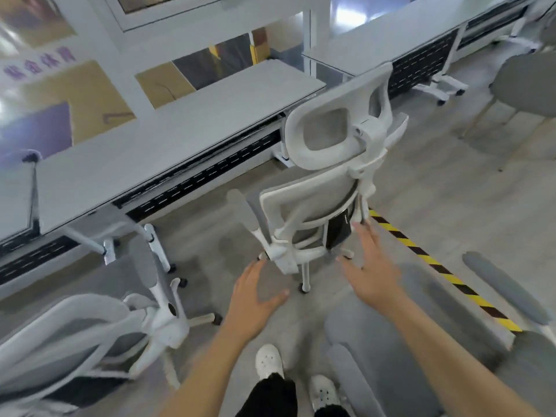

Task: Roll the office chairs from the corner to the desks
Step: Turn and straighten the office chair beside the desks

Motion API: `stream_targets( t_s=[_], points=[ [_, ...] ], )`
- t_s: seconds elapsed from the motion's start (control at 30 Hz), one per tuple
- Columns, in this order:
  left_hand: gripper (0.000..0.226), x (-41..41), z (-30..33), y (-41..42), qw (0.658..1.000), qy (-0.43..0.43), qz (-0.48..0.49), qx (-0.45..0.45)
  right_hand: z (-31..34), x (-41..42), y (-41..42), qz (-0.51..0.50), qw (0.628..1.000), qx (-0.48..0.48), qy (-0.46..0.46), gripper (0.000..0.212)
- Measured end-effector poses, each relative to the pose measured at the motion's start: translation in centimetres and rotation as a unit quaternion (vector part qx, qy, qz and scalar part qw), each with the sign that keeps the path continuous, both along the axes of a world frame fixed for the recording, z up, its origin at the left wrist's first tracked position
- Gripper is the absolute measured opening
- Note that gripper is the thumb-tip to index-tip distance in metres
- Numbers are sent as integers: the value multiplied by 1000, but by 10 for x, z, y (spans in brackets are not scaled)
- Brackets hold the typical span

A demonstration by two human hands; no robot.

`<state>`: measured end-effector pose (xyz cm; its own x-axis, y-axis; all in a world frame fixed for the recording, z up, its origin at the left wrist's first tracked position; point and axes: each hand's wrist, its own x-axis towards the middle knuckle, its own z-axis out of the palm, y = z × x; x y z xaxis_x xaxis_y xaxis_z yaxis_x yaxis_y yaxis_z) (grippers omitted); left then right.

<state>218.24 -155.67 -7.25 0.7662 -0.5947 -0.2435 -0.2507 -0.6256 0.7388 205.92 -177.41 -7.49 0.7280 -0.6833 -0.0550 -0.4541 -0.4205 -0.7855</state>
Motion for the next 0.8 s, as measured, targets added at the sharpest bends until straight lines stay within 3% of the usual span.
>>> stream_targets(
  t_s=[0.2,0.33,0.53,0.7,0.8],
  points=[
    [82,-82,5,59,1000,23,8,14,1,-80,71,67,997,4,26,76],
    [83,-136,1,92,1000,25,16,-6,14,-144,106,89,991,-88,53,76],
    [92,-249,-5,118,997,41,-67,-4,48,-262,150,107,967,-147,179,84],
    [92,-347,14,95,981,28,-184,-47,95,-354,139,39,966,-220,128,77],
    [87,-403,33,77,967,-14,-247,-55,117,-410,134,68,955,-263,118,72]
  ],
)
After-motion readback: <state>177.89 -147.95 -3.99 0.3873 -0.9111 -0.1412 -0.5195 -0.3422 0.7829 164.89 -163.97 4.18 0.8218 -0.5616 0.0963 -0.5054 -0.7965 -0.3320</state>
